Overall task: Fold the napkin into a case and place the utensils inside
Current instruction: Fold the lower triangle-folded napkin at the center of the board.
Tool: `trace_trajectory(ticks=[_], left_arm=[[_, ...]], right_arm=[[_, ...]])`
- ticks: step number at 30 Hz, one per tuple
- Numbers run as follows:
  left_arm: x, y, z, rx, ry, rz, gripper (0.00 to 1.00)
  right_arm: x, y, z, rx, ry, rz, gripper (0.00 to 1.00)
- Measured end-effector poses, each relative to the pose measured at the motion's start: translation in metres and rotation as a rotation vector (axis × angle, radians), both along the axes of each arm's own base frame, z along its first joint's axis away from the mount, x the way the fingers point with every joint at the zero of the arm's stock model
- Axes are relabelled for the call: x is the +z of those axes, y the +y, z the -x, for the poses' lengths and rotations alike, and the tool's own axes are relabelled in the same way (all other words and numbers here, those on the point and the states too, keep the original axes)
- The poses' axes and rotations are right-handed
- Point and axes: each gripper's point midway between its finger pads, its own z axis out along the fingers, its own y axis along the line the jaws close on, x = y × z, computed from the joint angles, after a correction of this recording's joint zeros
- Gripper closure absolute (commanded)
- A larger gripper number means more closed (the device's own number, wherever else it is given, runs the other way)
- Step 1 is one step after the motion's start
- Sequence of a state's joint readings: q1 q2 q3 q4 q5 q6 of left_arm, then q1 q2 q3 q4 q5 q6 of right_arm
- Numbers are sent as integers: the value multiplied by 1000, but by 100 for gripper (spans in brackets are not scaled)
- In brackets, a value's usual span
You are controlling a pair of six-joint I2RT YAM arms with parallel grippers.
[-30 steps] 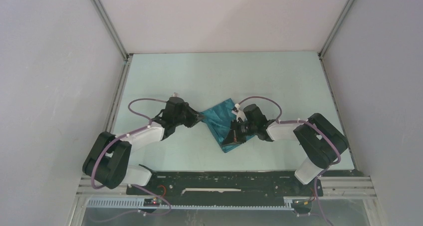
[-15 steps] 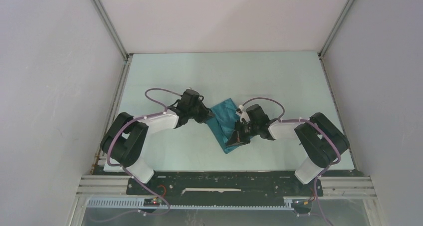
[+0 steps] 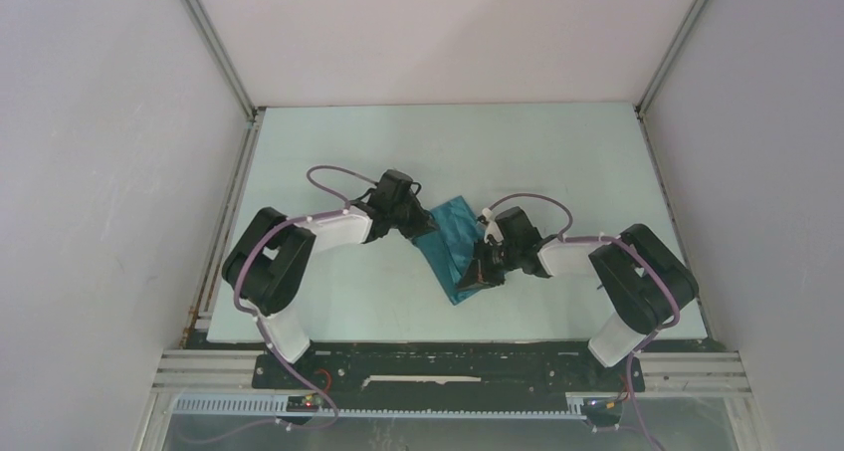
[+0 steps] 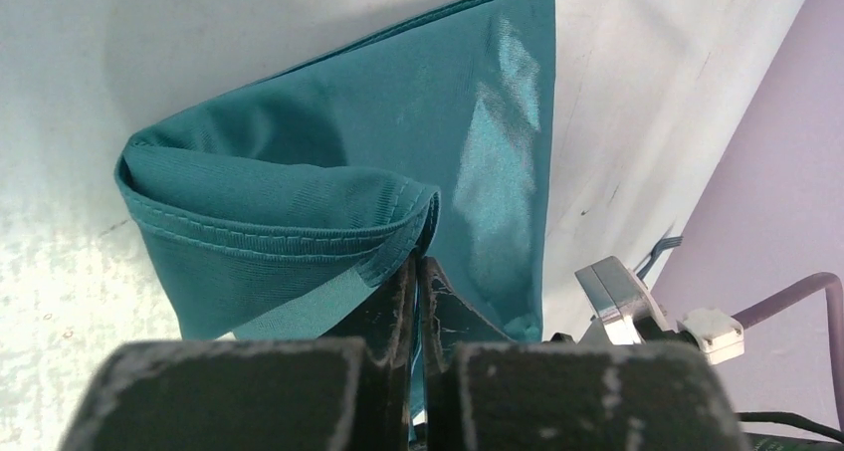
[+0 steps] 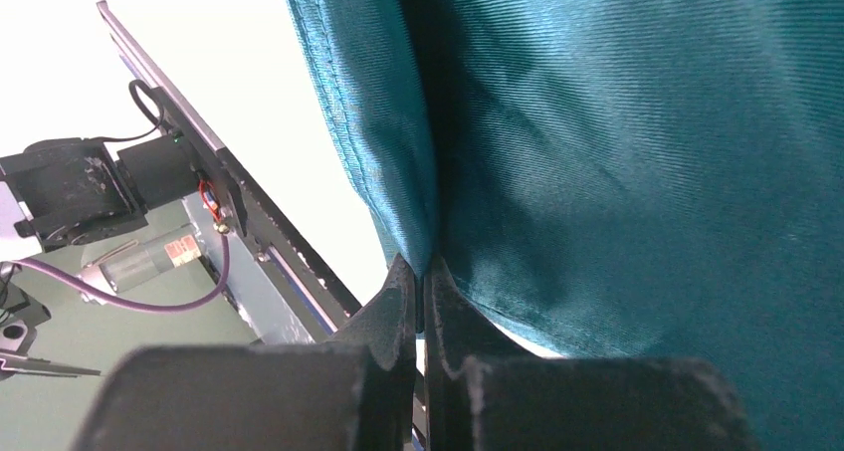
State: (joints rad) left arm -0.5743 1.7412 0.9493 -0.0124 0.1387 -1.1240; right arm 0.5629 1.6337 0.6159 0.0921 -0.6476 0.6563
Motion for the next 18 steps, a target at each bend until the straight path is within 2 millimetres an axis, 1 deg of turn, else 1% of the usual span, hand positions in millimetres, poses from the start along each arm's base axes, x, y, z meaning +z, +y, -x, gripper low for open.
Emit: trace_trajectory(ticks=[9, 18], left_arm=[[-3, -8, -10, -12, 3, -3, 98], [-8, -11, -12, -14, 14, -9, 100]], right_arm=[[-3, -10, -8, -25, -9, 19, 100], [-4, -16, -11, -30, -6, 33, 100]])
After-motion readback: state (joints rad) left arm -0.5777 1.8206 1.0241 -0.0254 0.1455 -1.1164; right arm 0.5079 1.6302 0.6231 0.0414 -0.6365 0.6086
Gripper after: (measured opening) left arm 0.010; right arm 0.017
